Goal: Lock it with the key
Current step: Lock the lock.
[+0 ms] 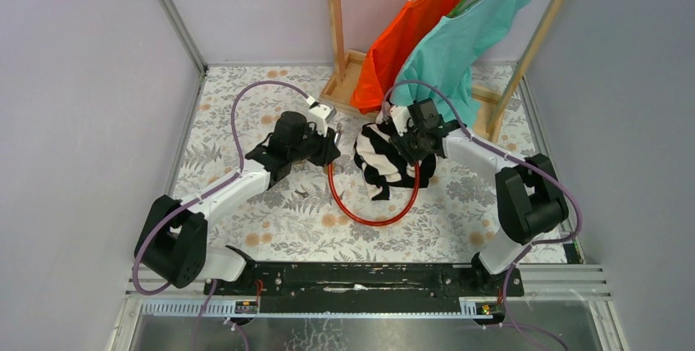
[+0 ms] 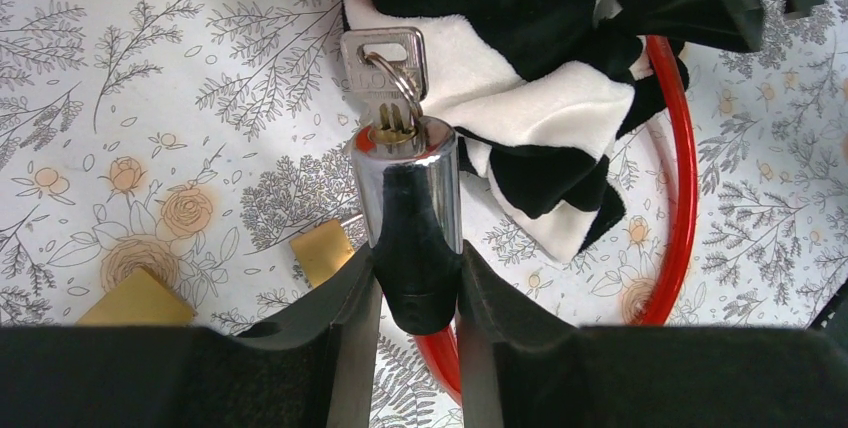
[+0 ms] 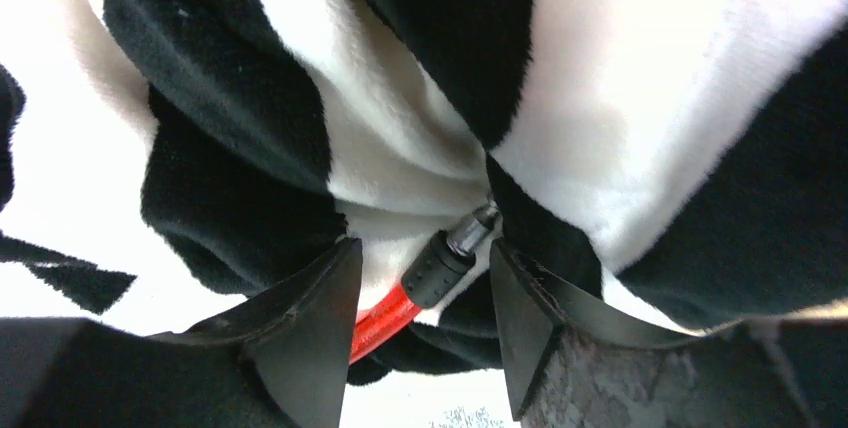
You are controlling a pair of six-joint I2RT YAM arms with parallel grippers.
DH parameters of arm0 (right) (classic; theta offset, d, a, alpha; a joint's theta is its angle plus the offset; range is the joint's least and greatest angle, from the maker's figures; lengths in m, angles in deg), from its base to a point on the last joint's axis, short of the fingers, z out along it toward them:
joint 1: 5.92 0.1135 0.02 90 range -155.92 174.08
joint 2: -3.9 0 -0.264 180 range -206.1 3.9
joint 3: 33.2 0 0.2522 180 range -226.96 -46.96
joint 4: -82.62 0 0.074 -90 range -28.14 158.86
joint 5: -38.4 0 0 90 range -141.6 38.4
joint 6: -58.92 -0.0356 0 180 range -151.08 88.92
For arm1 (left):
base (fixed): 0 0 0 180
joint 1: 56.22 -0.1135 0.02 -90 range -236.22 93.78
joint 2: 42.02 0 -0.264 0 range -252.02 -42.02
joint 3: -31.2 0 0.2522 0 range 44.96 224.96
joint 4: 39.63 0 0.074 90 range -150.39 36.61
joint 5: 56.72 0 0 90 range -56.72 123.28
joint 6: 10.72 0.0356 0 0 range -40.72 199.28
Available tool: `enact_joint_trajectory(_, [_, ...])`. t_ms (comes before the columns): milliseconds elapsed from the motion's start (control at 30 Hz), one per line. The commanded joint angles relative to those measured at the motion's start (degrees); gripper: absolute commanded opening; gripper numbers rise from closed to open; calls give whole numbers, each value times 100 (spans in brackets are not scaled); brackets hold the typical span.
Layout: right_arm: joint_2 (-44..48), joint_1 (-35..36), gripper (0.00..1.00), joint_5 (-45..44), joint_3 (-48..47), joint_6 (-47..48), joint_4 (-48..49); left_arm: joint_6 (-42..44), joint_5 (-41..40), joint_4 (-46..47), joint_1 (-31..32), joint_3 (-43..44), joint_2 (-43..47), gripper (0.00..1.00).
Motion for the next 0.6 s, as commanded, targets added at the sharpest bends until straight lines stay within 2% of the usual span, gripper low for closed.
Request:
enact_joint_trajectory(0, [498,21,58,-271,-328,-135,-307,-5,-257,311,-19,79,159,0])
enact_joint_trajectory(267, [845,21,66,-498,-217,-374,-502,21,-301,310,-10,75,156,0])
enact_joint_trajectory(400, [1028,15,64,-385,50,-758,-583,26,-289,311,-11,70,160,0])
enact_joint_trajectory(567, [983,21,57,-239,487,-1273,-407,13,-252,308,-10,92,138,0])
